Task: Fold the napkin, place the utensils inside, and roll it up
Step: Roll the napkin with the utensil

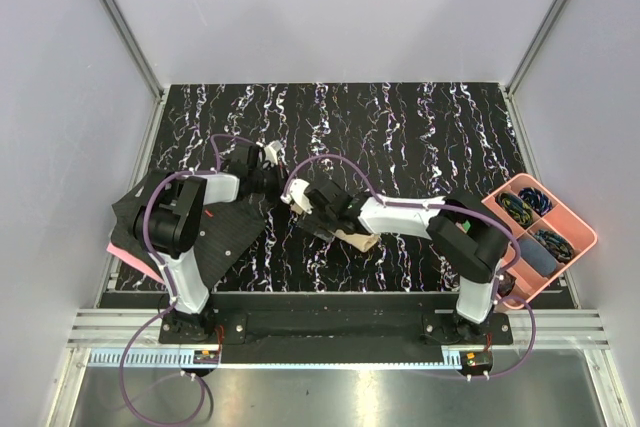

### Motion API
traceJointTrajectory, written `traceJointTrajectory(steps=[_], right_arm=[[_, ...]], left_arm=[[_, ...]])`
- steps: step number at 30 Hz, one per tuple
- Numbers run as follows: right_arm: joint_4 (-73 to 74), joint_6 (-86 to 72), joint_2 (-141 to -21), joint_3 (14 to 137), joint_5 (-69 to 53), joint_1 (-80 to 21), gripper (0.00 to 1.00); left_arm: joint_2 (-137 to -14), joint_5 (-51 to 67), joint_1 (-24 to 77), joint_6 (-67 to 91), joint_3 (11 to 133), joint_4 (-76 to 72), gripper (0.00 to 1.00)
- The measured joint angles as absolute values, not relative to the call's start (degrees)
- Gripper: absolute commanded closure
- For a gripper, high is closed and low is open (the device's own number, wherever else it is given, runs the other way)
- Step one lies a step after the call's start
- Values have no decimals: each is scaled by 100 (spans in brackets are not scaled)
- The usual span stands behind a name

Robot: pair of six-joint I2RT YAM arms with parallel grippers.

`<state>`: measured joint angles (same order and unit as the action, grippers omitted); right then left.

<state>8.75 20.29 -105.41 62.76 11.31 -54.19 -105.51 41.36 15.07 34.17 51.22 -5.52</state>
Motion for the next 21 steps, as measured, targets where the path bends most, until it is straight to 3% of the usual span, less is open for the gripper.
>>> traceJointTrajectory(steps=[5,10,21], right_arm=[[1000,1894,-10746,6536,718,-5229,34],[1280,1503,-10892,6724,-454,-4685,43],[1479,517,-11181,7043,-2071,-3791,50]], left_arm=[[-10556,4139,1507,3354,5142,-552,66],[-10534,4101,1507,3308,5142,-552,57],[-9802,3885,1507,3277,5096,-611,37]])
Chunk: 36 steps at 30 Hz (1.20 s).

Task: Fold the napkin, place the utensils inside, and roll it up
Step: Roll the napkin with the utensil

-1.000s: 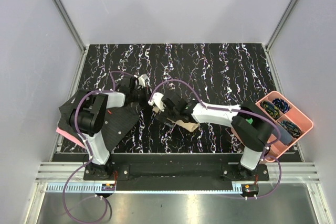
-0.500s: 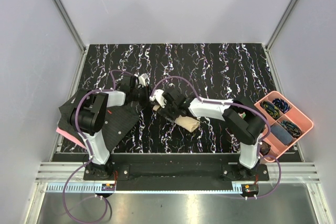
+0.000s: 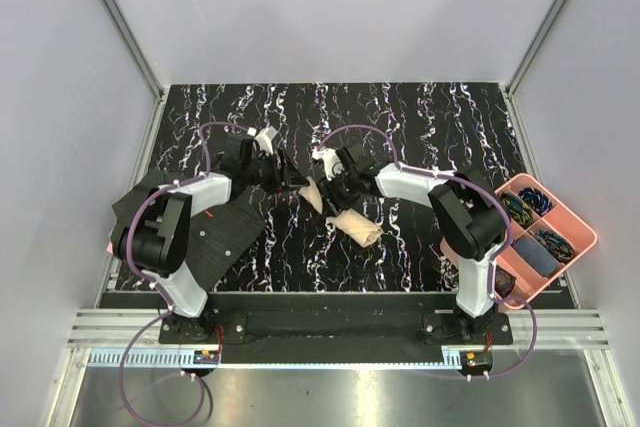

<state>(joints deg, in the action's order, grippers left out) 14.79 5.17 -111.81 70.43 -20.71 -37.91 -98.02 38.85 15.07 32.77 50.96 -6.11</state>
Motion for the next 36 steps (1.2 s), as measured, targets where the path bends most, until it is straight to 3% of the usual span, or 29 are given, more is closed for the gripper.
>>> traceJointTrajectory(steps=[5,15,21,27,29,36], right_arm=[[1485,-165,-11174,7048,-1800,-3651,50],[1546,-1573,-10991,6928,189,-3063,47],[1623,-1955,-10989,6934,646,-2563,44],[1634,-2051,-10975,6954,642,-2362,13],[1645,-2036,-10949,6949,611,-2364,10],[2001,-1922,-10554,6853,366,-2362,2]], left_arm=[[-9321,3693,1505,3258,4910,-657,35],[-8866,3415,1448,3240,4698,-642,34],[-8768,3382,1422,3238,4600,-596,33],[-8447,3297,1396,3199,4530,-513,21],[-8300,3240,1391,3175,4530,-462,12],[-7557,2818,1345,3028,4506,-3,4]])
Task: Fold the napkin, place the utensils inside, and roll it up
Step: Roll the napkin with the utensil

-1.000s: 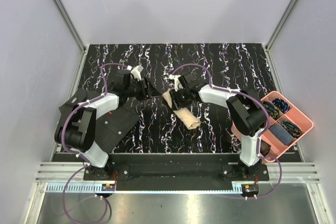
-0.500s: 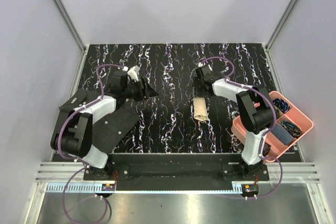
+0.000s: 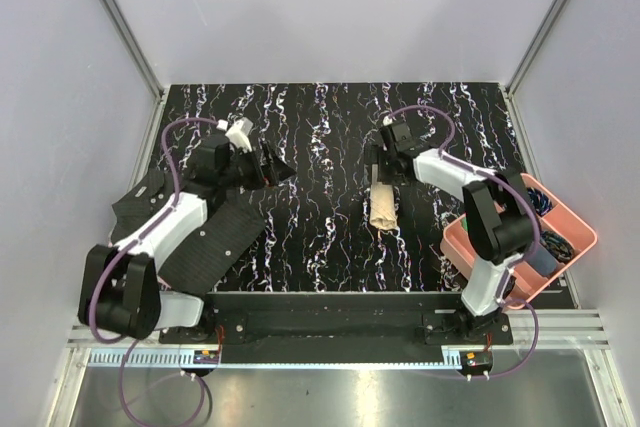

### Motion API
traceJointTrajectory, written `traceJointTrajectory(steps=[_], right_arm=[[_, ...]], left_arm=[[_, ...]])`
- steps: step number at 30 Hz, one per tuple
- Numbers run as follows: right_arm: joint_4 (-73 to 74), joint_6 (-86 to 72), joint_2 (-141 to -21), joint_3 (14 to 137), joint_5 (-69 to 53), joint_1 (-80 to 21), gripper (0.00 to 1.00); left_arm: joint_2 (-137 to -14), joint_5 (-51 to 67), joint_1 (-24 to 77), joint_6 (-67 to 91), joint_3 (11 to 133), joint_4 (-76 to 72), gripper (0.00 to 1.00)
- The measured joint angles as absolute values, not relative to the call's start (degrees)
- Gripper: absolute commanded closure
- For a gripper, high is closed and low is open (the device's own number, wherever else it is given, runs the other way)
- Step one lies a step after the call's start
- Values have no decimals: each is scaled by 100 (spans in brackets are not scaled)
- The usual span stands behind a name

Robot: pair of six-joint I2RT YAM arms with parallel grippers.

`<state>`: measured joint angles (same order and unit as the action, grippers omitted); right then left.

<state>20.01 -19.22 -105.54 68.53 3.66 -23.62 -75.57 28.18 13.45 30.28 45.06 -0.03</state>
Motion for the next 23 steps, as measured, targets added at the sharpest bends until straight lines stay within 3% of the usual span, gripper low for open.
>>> traceJointTrajectory(steps=[9,16,23], right_arm=[[1900,-1658,-8527,6661,336,-2362,0],[683,-1531,-6580,4777,336,-2362,0],[91,-1433,-5714,3605,388,-2362,0]], left_arm=[[-5911,2222,1262,2574,4316,709,1],[-4421,1682,1262,2272,4119,919,1],[-3844,1236,1262,2200,3852,1061,1]])
